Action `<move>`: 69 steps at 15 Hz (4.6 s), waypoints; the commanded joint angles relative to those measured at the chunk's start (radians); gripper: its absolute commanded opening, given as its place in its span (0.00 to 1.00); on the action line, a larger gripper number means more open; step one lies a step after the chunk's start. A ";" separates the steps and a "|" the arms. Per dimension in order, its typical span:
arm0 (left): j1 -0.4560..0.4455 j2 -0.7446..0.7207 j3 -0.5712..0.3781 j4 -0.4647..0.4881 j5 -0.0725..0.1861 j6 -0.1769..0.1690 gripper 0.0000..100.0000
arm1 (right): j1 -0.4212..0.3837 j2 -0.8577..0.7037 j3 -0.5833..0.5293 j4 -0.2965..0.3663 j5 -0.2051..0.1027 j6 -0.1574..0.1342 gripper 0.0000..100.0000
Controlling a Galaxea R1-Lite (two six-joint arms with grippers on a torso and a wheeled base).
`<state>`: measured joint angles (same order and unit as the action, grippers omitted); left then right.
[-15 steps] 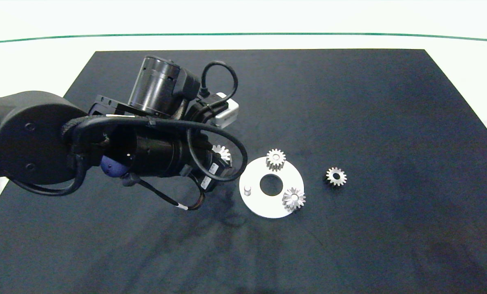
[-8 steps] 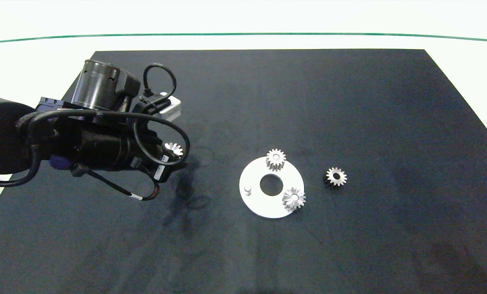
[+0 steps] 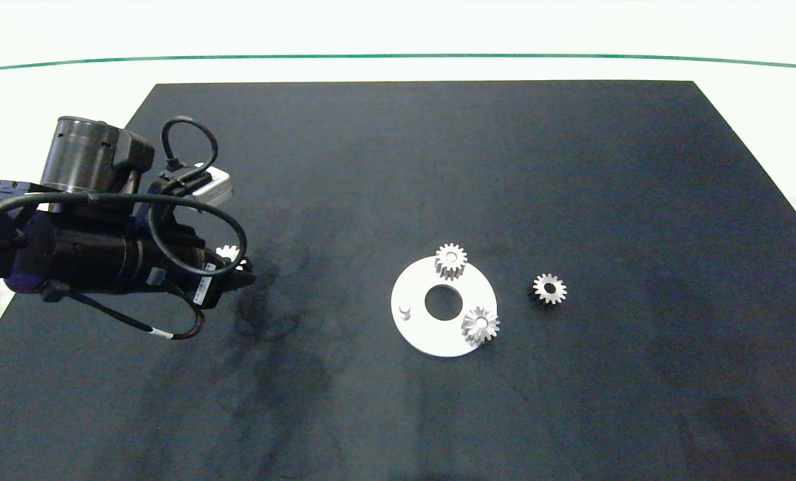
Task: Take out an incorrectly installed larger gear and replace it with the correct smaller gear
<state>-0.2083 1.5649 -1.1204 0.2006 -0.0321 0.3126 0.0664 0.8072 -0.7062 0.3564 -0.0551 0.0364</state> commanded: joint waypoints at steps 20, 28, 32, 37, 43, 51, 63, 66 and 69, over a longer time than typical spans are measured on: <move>0.104 -0.014 0.168 -0.095 -0.098 0.007 1.00 | -0.005 0.018 0.008 0.000 -0.002 -0.001 1.00; 0.095 -0.203 0.200 -0.089 -0.112 -0.003 1.00 | 0.023 0.159 -0.032 -0.080 0.015 -0.006 1.00; 0.099 -0.298 0.248 -0.090 -0.112 -0.003 1.00 | 0.110 0.306 -0.062 -0.198 0.009 -0.009 1.00; 0.104 -0.417 0.286 -0.092 -0.112 -0.033 1.00 | 0.247 0.448 -0.131 -0.203 0.001 -0.013 1.00; 0.107 -0.531 0.294 -0.092 -0.111 -0.086 1.00 | 0.273 0.599 -0.193 -0.206 -0.031 -0.075 1.00; 0.107 -0.591 0.309 -0.090 -0.111 -0.113 1.00 | 0.365 0.718 -0.233 -0.340 -0.055 -0.098 1.00; 0.129 -0.591 0.341 -0.093 -0.111 -0.118 1.00 | 0.411 0.851 -0.249 -0.464 -0.140 -0.099 1.00; 0.130 -0.592 0.344 -0.093 -0.111 -0.118 1.00 | 0.415 0.857 -0.251 -0.465 -0.141 -0.098 1.00; 0.130 -0.592 0.347 -0.093 -0.111 -0.118 1.00 | 0.415 0.863 -0.263 -0.465 -0.160 -0.096 0.94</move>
<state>-0.0783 0.9702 -0.7749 0.1068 -0.1419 0.1938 0.4811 1.6689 -0.9668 -0.1091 -0.2134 -0.0596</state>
